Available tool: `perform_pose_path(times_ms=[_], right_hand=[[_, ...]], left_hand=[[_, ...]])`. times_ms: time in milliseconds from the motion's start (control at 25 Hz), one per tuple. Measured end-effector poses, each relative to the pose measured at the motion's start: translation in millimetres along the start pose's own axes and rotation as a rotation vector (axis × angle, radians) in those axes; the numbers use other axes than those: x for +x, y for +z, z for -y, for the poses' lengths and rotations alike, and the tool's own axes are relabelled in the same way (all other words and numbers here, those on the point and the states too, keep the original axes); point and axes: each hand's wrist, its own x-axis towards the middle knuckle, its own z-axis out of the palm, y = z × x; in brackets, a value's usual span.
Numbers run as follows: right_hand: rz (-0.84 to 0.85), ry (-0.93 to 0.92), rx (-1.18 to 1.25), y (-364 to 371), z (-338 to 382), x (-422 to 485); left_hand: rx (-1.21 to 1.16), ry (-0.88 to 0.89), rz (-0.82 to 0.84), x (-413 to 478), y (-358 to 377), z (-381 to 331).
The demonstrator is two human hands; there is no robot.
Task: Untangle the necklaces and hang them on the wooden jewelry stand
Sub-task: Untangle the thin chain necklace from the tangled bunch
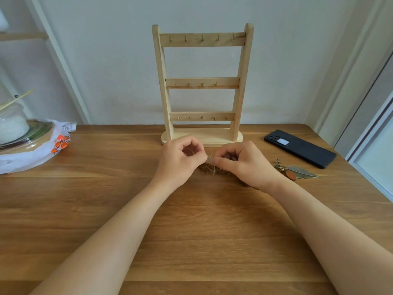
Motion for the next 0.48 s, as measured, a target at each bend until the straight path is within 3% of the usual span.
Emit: perform_pose_path(times_ms=[160, 320, 480], right_hand=[[-0.010, 0.016, 0.020, -2.0, 2.7, -0.2], [-0.030, 0.032, 0.008, -4.4, 2.8, 0.0], [-0.041, 0.036, 0.015, -5.1, 2.8, -0.5]], left_hand=[[-0.280, -0.209, 0.017, 3.6, 1.4, 2.6], [-0.187, -0.099, 0.089, 3.6, -2.6, 6.1], [-0.065, -0.023, 0.048, 4.6, -4.1, 7.2]])
